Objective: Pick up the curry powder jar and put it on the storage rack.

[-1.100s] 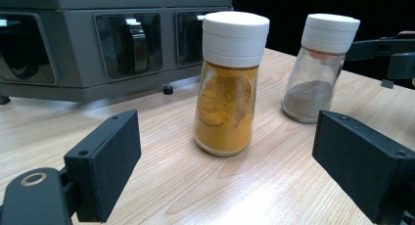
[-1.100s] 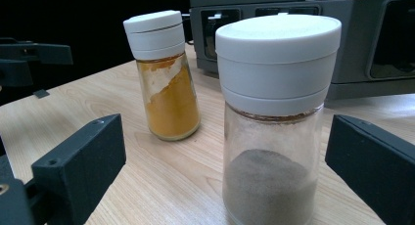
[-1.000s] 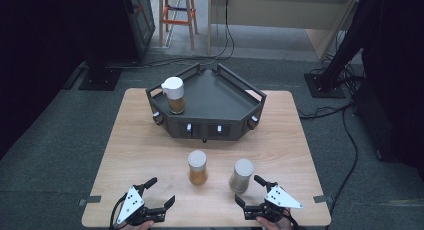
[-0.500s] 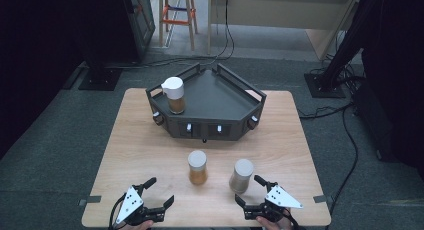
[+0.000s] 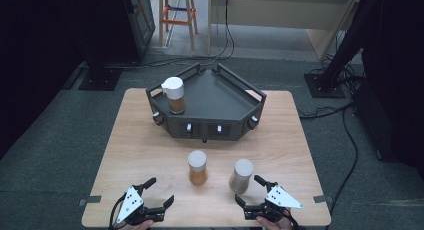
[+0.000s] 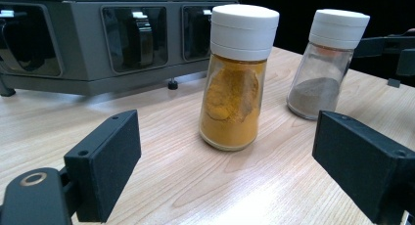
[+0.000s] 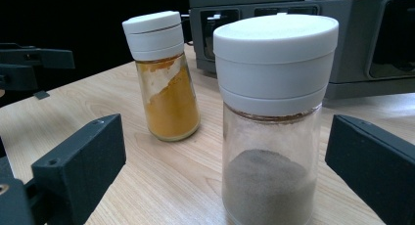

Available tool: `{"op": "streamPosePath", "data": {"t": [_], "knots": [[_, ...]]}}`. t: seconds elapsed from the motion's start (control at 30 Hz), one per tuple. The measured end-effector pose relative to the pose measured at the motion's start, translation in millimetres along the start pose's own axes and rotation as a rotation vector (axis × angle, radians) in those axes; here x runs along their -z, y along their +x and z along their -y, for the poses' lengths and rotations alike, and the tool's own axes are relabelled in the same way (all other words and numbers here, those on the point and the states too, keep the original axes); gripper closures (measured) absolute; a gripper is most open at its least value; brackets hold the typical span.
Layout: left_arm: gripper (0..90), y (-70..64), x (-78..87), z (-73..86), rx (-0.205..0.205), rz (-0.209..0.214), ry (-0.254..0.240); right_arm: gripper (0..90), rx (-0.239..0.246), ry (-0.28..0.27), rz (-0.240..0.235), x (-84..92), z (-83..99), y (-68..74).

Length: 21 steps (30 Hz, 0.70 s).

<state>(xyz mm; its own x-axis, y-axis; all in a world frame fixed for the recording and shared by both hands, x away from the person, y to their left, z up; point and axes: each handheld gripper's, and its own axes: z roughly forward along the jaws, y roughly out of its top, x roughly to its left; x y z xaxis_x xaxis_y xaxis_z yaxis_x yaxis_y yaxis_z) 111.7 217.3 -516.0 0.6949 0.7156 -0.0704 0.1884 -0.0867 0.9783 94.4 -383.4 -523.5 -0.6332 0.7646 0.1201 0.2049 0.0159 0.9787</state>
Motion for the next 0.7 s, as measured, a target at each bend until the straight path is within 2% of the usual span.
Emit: {"op": "streamPosePath", "data": {"t": [0.7], "knots": [[10.6, 0.7, 3.1, 2.8, 0.000, -0.006, -0.002, 1.4, 0.014, -0.003, -0.007, 1.2, -1.0, 1.8]]}}
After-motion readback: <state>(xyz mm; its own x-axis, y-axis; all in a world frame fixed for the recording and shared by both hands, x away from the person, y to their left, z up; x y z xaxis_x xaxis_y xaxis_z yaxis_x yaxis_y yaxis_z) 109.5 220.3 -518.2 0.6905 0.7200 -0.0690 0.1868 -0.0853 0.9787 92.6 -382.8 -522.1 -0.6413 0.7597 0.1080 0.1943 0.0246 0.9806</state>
